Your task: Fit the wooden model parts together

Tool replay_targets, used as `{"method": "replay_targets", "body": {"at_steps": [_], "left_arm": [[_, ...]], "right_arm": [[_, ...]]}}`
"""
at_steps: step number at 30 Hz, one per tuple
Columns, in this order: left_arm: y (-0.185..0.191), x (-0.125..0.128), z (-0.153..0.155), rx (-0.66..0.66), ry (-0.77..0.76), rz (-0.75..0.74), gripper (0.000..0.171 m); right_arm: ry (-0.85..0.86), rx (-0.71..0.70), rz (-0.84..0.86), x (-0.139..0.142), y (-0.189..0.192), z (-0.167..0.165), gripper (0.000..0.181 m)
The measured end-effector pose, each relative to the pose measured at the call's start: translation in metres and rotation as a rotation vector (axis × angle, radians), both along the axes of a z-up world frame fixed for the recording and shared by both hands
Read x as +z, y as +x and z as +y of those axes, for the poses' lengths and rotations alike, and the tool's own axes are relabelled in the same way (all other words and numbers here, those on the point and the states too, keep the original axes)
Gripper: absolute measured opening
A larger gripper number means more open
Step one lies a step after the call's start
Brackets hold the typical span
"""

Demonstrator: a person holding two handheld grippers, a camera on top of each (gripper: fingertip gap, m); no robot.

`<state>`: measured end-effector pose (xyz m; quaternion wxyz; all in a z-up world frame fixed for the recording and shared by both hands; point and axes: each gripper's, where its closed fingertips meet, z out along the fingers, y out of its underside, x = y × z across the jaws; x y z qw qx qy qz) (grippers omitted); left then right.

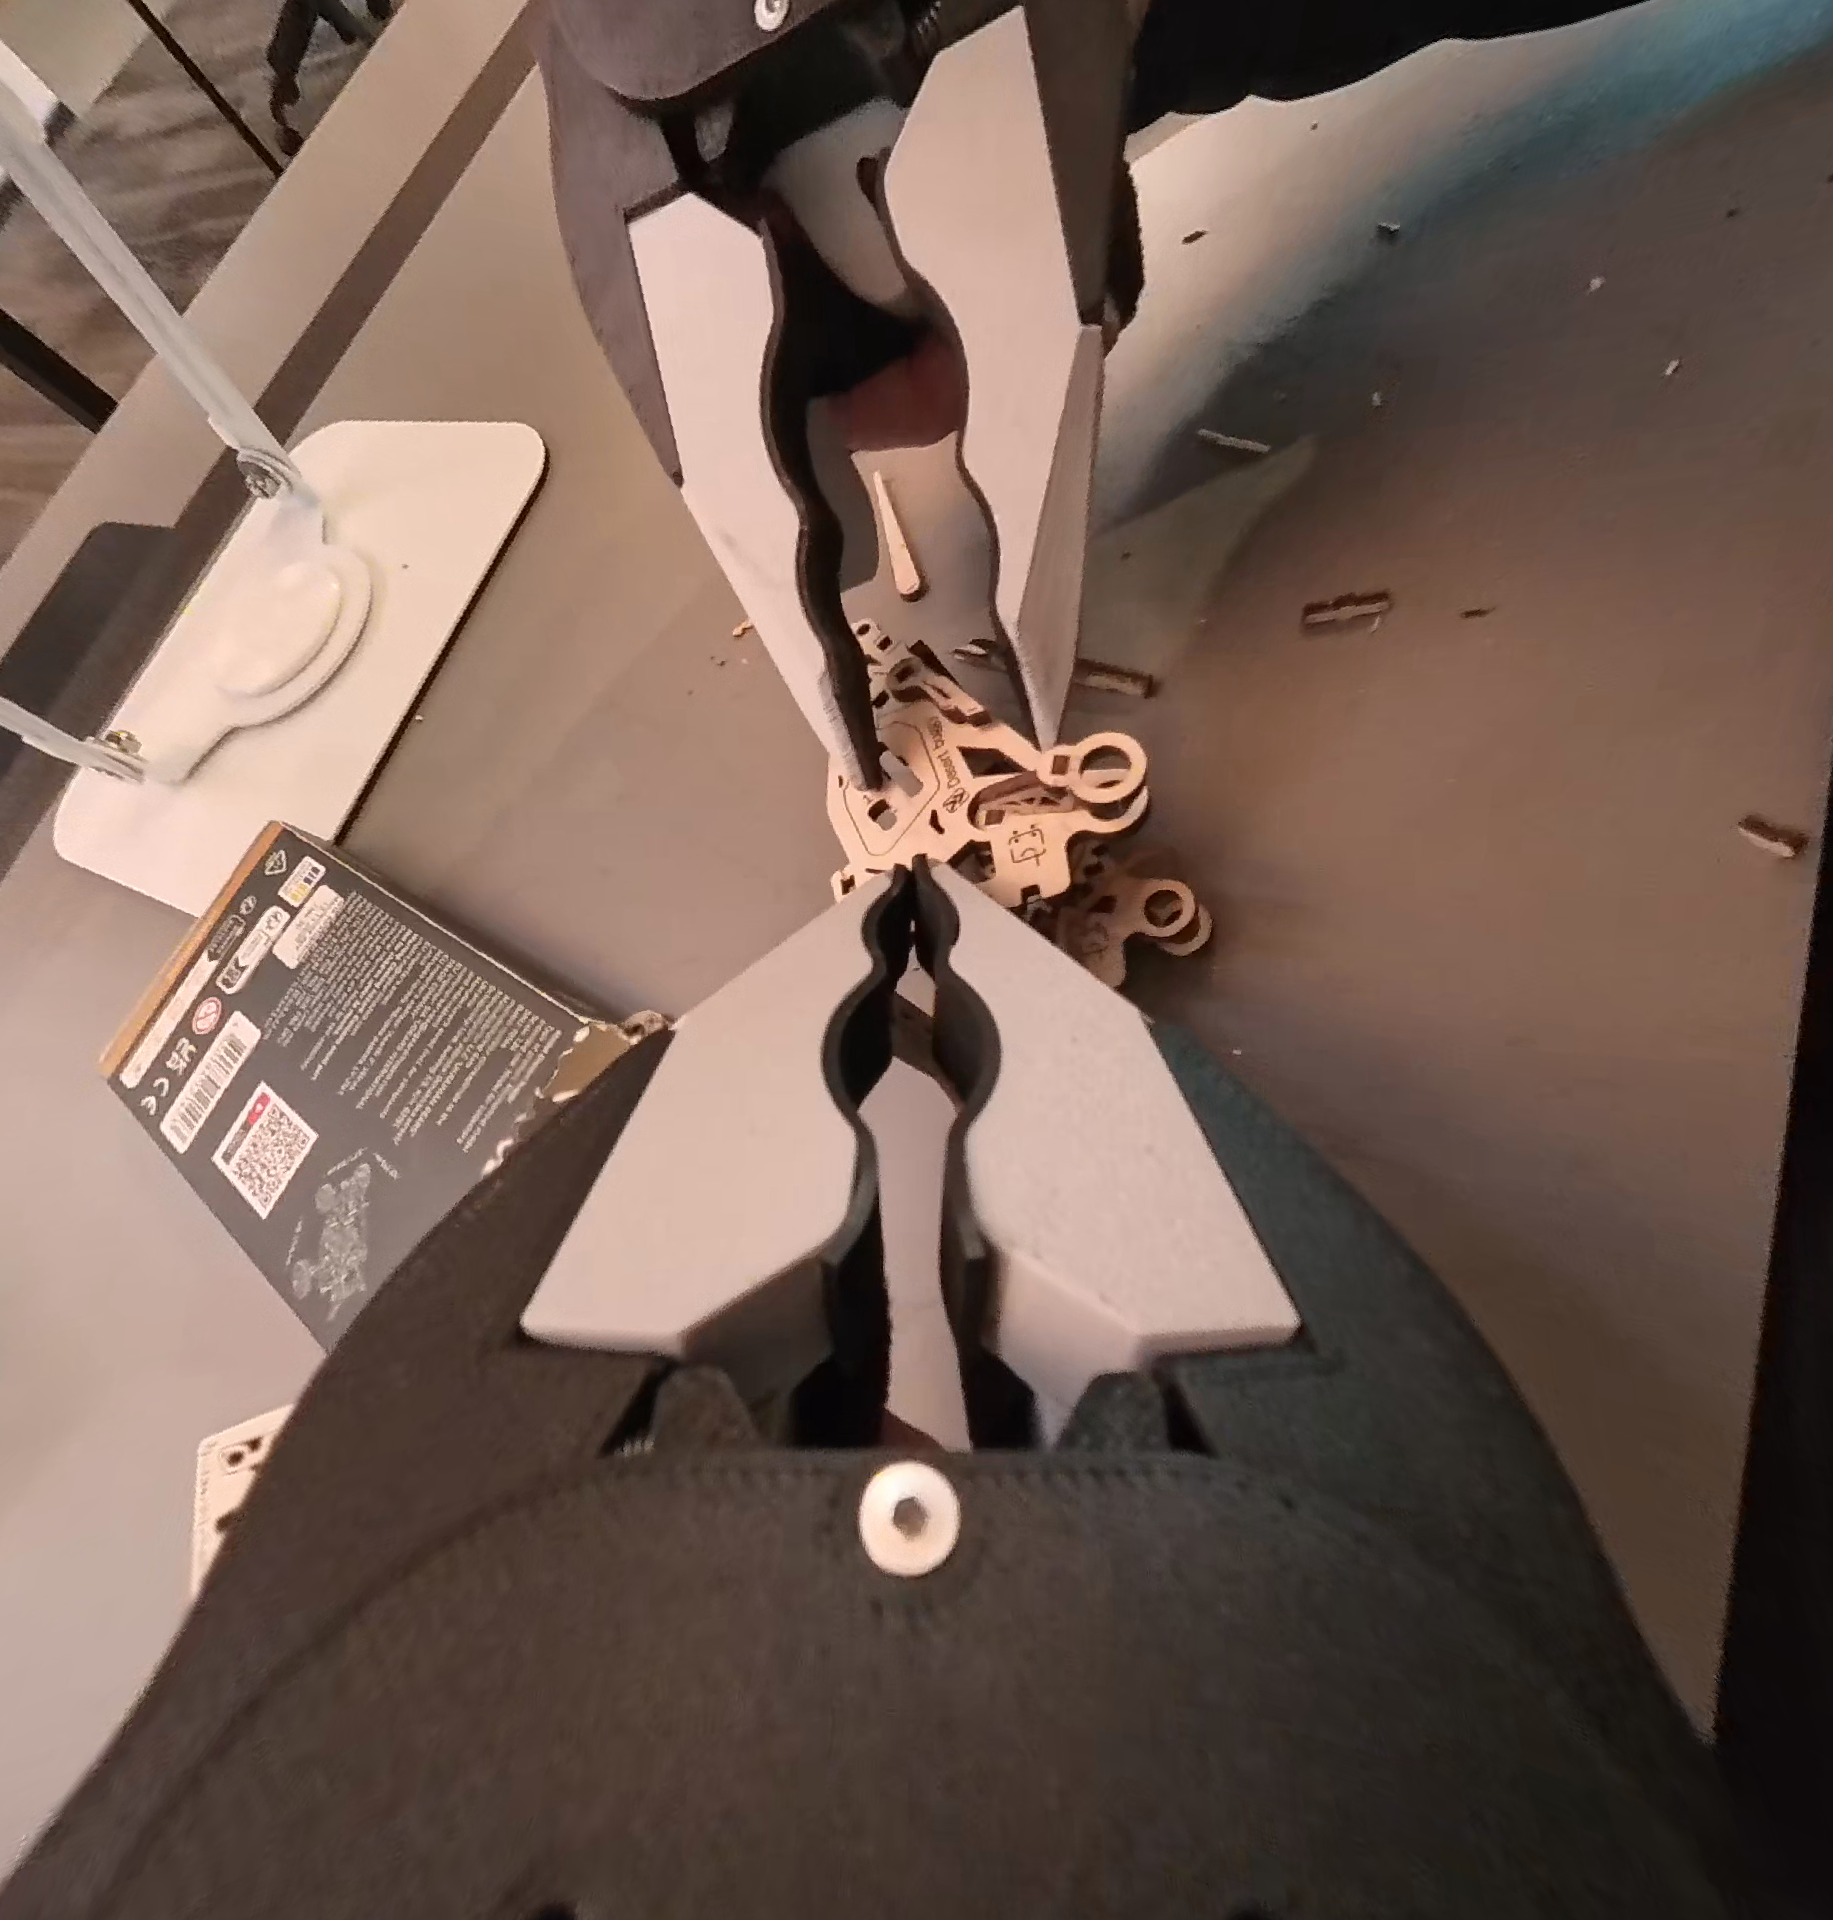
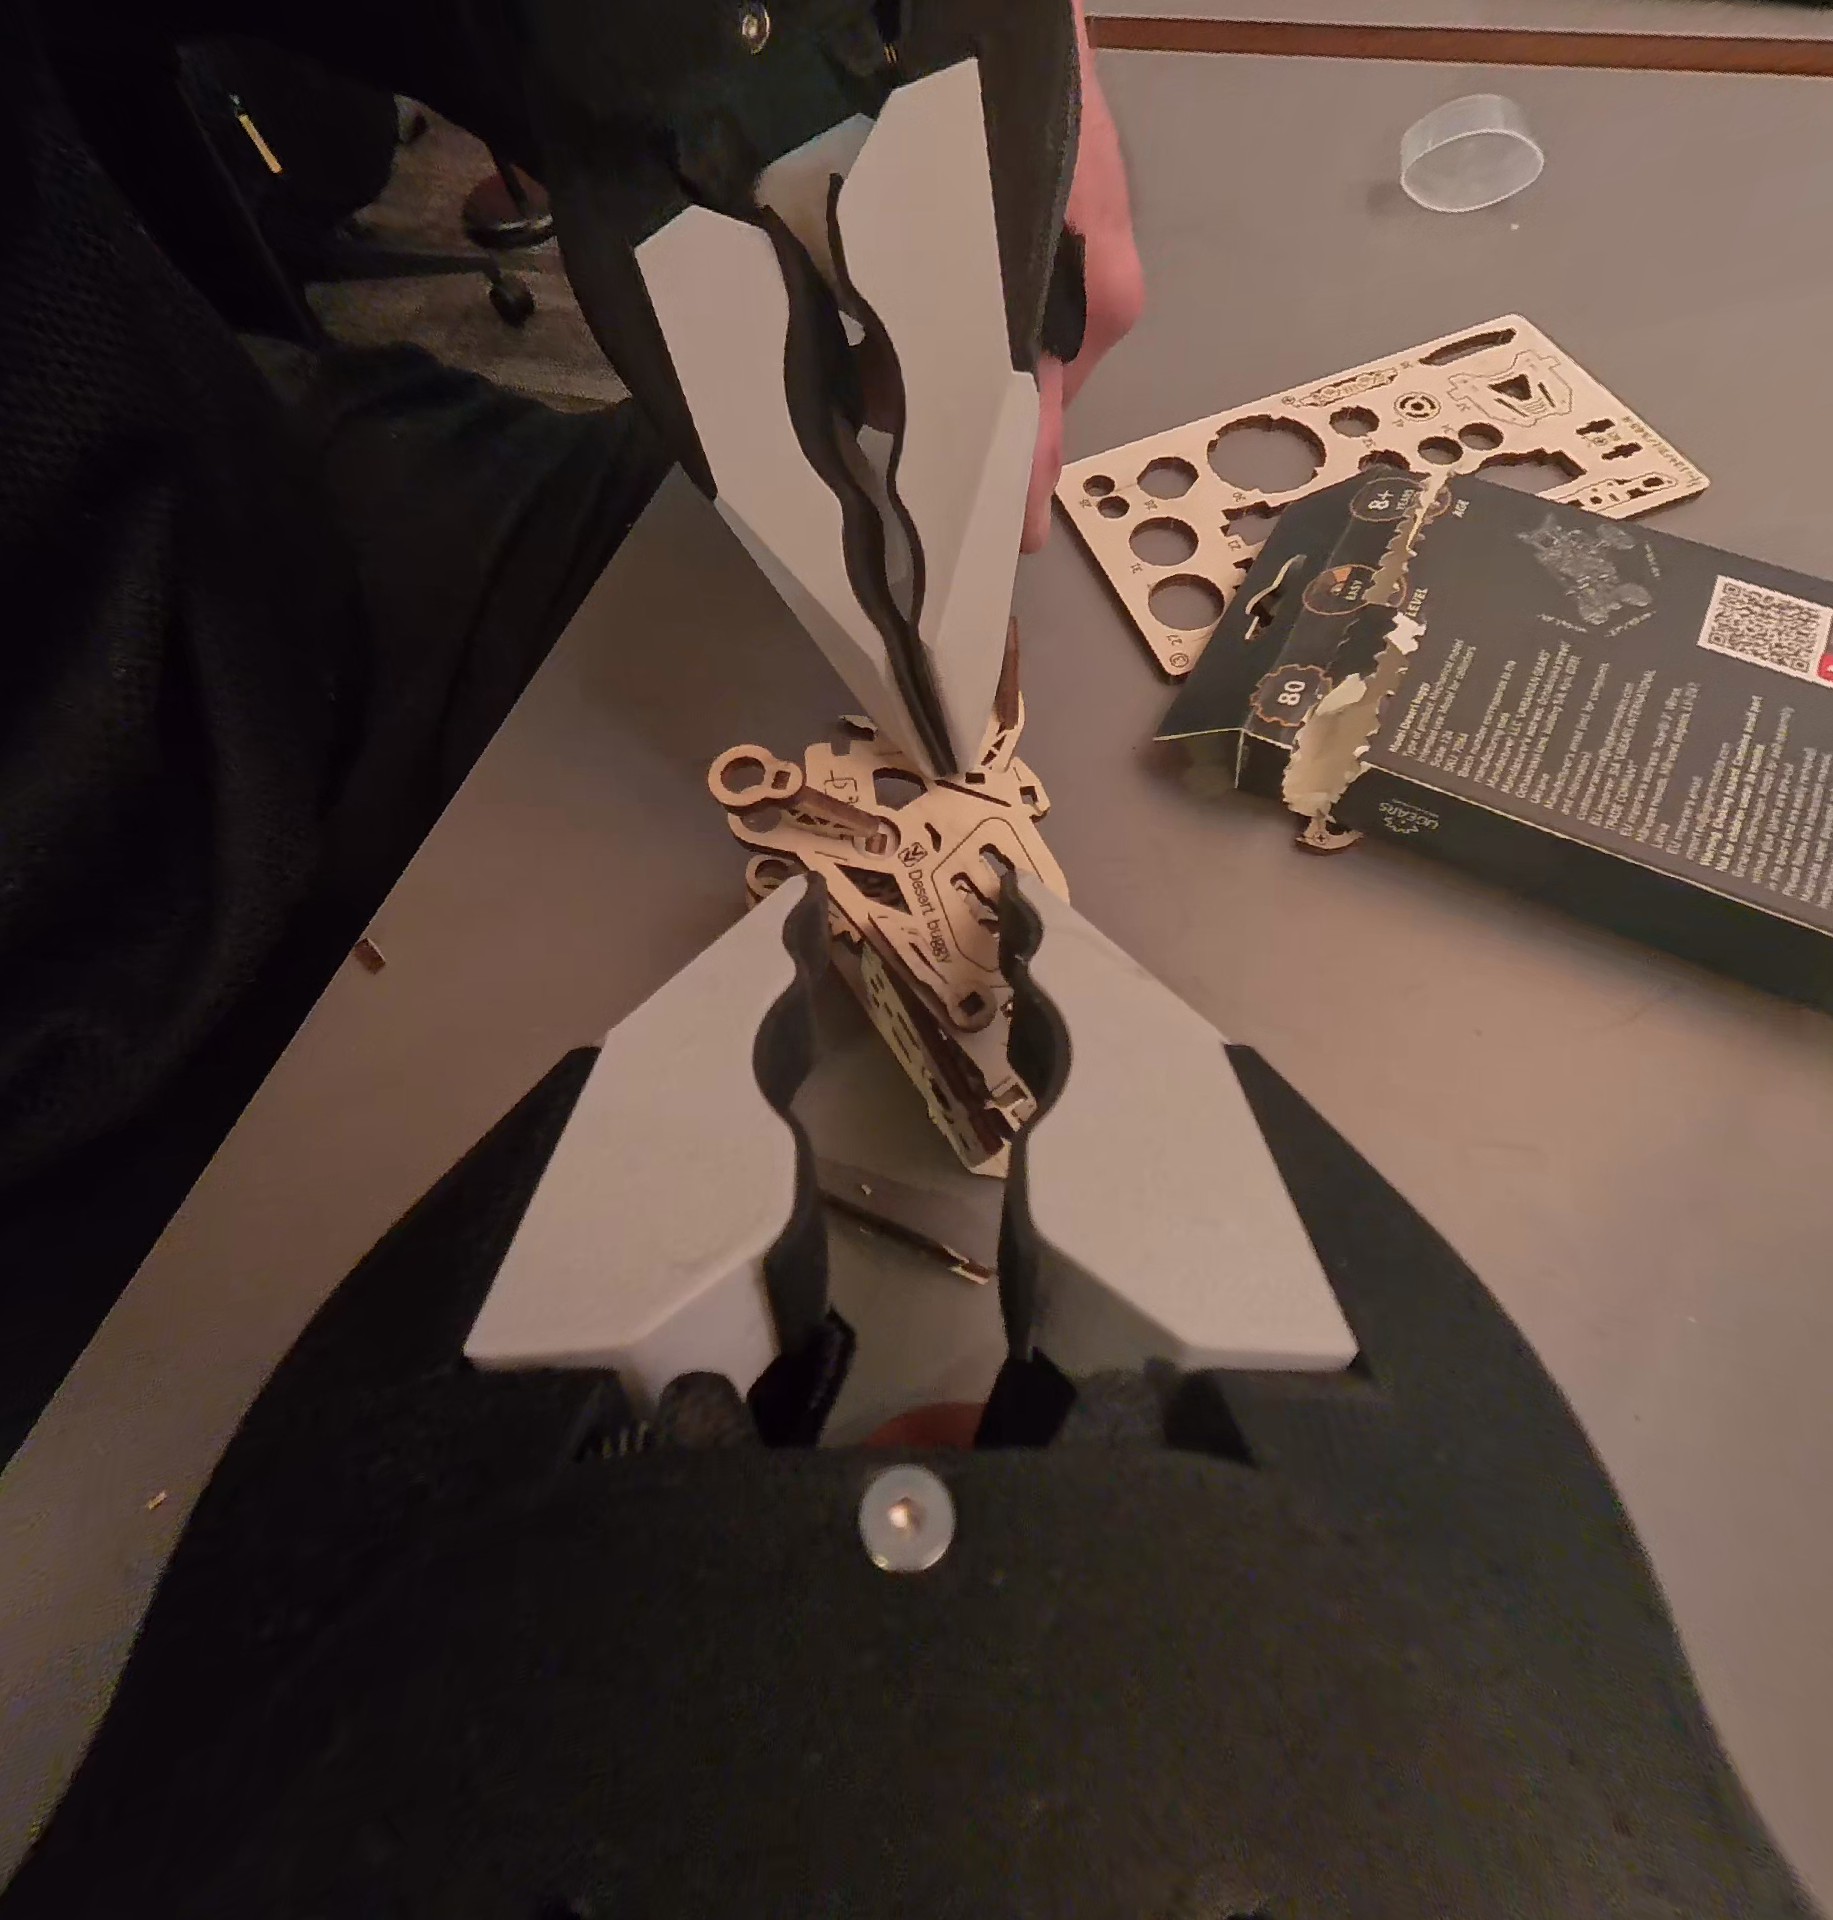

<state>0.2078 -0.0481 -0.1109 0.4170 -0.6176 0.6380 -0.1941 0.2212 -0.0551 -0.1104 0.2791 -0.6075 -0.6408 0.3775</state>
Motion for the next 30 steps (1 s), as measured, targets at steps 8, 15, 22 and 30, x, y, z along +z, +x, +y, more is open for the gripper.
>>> {"method": "replay_targets", "body": {"at_steps": [8, 15, 22, 30], "left_arm": [[0.0, -0.001, -0.001, 0.013, -0.014, -0.002, 0.0], [0.0, 0.0, -0.002, -0.005, -0.024, 0.002, 0.0], [0.001, 0.0, -0.002, -0.018, -0.005, 0.012, 0.0], [0.001, 0.001, -0.001, -0.016, -0.017, 0.004, 0.0]], "right_arm": [[0.003, -0.003, 0.01, -0.001, 0.0, -0.001, 0.03], [-0.006, -0.008, 0.025, 0.002, 0.0, -0.002, 0.029], [-0.007, -0.176, 0.073, 0.016, 0.024, 0.021, 0.034], [-0.014, -0.205, 0.032, -0.005, 0.032, 0.02, 0.037]]}}
